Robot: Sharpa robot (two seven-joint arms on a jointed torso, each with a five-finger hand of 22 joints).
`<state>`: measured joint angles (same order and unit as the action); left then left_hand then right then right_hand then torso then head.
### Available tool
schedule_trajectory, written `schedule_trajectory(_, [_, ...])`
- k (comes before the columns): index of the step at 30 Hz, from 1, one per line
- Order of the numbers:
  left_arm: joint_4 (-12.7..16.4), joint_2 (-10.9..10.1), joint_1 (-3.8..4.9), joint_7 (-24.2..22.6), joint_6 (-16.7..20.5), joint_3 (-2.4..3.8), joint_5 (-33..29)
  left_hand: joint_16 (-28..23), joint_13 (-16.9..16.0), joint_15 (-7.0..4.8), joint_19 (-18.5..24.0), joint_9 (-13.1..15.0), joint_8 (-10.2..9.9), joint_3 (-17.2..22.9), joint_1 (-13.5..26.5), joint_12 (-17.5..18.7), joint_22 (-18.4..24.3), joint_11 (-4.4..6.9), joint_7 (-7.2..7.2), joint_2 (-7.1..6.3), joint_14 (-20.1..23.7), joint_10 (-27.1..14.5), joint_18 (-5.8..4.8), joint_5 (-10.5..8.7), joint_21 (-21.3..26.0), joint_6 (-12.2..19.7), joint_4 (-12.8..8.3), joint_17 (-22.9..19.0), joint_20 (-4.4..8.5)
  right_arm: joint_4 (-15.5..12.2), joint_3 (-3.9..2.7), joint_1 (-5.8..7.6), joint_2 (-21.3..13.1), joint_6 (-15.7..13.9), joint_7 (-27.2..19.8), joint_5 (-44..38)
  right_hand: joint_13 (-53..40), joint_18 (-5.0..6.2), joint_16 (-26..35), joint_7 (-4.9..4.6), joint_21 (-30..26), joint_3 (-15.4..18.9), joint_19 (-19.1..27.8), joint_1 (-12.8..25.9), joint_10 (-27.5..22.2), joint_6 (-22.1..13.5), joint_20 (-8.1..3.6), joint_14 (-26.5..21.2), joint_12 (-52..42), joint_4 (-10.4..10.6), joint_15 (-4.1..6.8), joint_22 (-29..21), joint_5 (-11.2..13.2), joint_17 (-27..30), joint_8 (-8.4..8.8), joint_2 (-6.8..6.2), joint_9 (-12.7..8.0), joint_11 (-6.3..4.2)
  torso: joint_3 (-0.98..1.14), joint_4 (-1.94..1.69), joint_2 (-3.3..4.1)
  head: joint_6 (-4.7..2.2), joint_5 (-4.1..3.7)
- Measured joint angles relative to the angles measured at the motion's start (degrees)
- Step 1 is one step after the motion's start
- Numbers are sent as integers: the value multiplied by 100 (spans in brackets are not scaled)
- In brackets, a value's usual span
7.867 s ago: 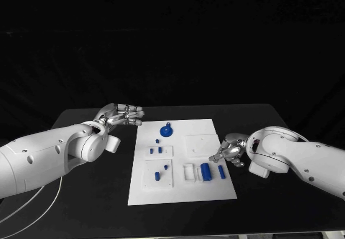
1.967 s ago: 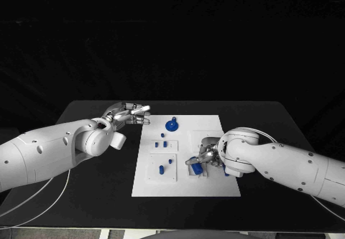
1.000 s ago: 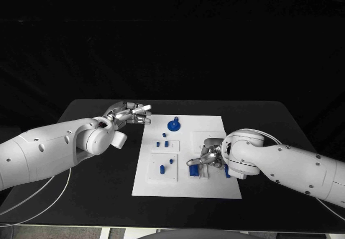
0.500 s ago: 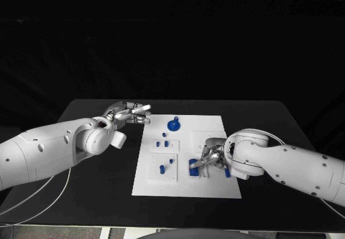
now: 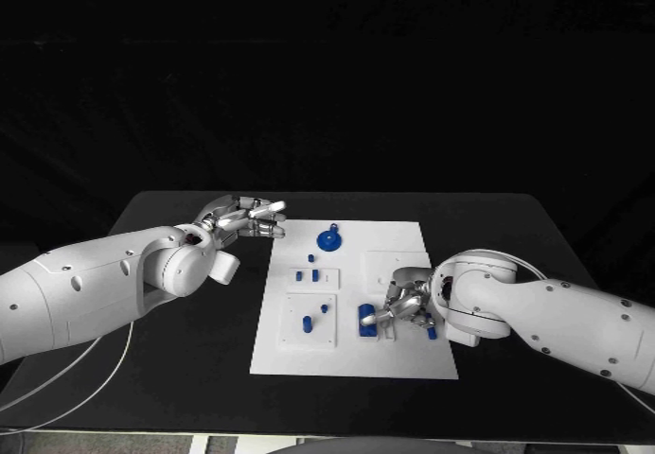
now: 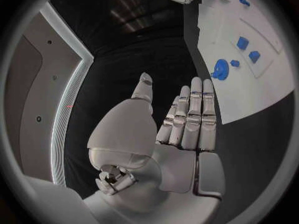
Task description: Assemble the parts on the task board
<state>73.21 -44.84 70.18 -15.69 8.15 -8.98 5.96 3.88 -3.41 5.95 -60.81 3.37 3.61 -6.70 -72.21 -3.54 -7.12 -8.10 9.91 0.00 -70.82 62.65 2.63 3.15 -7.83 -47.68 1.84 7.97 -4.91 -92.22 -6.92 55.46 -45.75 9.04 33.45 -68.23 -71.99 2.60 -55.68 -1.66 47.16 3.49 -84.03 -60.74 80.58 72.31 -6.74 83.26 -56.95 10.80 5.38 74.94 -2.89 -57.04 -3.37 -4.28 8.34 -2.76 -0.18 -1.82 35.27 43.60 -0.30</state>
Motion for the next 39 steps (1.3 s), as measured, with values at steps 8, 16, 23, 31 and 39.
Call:
schedule_trajectory(8, [-7,2,0,12,0,-2,0,0,0,0,0,-5,0,0,0,0,18,0,-1,0,0,0,0,0,-23,41,0,6,0,-43,-28,-49,-91,89,-159,69,7,0,-22,16,4,47,0,-54,0,14,0,0,0,-107,0,-1,0,8,-14,54,29,0,-2,-2,2,5,4])
schedule_trajectory(16, [-22,-1,0,22,0,-2,0,0,0,0,0,-5,0,0,0,0,17,0,-1,0,0,0,0,0,-23,41,0,5,0,-79,-33,-84,-135,187,-249,89,11,0,-23,8,23,-127,0,-143,0,33,0,0,-23,-281,0,-1,0,13,-30,50,73,0,-2,-2,3,16,0])
schedule_trajectory(23, [-22,2,0,27,0,-2,1,0,0,0,0,-4,0,0,0,0,17,0,-1,0,0,0,0,0,-23,41,0,4,0,-84,-35,-92,-131,215,-260,71,18,0,-23,2,23,-193,0,-105,0,41,0,0,-23,-346,-1,-1,0,26,-30,126,93,0,-2,-2,4,21,-1])
schedule_trajectory(31, [-22,2,0,31,-1,-2,2,0,0,0,0,-4,0,0,0,0,17,0,-1,0,0,0,0,0,-23,41,0,4,0,-73,-38,-98,-117,217,-252,49,33,0,-23,10,23,-329,0,-144,0,50,0,0,-23,-551,-1,-2,0,45,-32,170,111,0,-2,-4,5,40,-1])
schedule_trajectory(39, [-26,4,0,34,-2,-2,2,0,0,0,0,-4,0,0,0,0,16,0,-1,0,0,0,0,0,-23,41,0,4,0,-72,-40,-101,-112,216,-248,31,39,0,-37,28,23,-675,0,-153,-1,68,0,0,-23,-417,-1,-2,0,45,-32,-45,78,0,-2,-2,5,41,3])
